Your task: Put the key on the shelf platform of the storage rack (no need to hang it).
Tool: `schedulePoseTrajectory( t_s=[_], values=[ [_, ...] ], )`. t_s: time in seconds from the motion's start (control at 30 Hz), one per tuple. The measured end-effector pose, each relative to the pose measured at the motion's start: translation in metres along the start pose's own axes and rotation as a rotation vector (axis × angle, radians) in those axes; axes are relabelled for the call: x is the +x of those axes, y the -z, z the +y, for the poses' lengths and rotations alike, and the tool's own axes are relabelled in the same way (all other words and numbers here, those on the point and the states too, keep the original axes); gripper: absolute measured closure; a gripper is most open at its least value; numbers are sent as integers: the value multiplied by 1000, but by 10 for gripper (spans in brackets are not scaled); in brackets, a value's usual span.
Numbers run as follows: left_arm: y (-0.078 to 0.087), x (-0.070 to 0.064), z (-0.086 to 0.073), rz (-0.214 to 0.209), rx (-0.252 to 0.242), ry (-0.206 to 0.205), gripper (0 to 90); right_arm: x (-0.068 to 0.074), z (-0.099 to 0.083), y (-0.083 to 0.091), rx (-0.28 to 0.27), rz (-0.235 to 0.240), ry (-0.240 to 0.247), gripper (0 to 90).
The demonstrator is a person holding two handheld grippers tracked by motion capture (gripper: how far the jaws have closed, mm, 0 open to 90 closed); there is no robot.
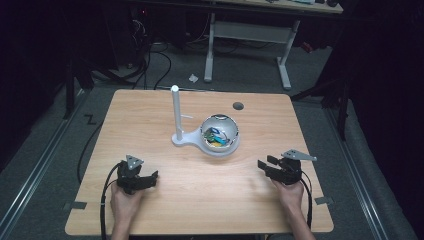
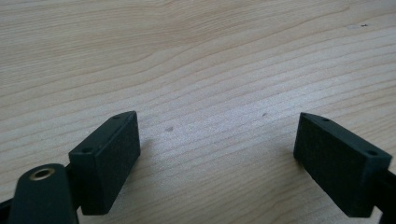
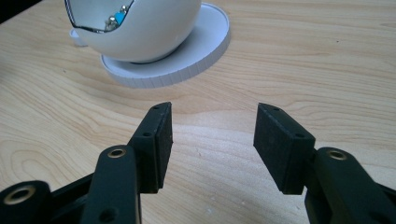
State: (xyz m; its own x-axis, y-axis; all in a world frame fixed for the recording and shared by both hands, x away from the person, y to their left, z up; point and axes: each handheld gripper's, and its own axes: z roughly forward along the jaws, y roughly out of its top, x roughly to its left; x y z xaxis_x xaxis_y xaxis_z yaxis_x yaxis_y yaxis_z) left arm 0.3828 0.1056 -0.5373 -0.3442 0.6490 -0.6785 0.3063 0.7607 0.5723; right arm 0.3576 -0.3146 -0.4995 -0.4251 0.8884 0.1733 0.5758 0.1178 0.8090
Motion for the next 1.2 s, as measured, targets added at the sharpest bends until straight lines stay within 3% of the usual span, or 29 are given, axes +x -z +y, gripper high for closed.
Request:
schedulePoseTrajectory(
  t_s=[0.53, 0.77, 1.2],
  values=[
    [0, 0, 0, -1, 2, 0, 148, 4, -8, -18, 57, -31, 20, 462],
    [1, 0, 0, -6, 5, -7, 148, 7, -11, -25, 97, -79, 74, 459],
    [1, 0, 0, -5, 4, -6, 148, 7, -15, -33, 144, -96, 101, 439]
  ],
)
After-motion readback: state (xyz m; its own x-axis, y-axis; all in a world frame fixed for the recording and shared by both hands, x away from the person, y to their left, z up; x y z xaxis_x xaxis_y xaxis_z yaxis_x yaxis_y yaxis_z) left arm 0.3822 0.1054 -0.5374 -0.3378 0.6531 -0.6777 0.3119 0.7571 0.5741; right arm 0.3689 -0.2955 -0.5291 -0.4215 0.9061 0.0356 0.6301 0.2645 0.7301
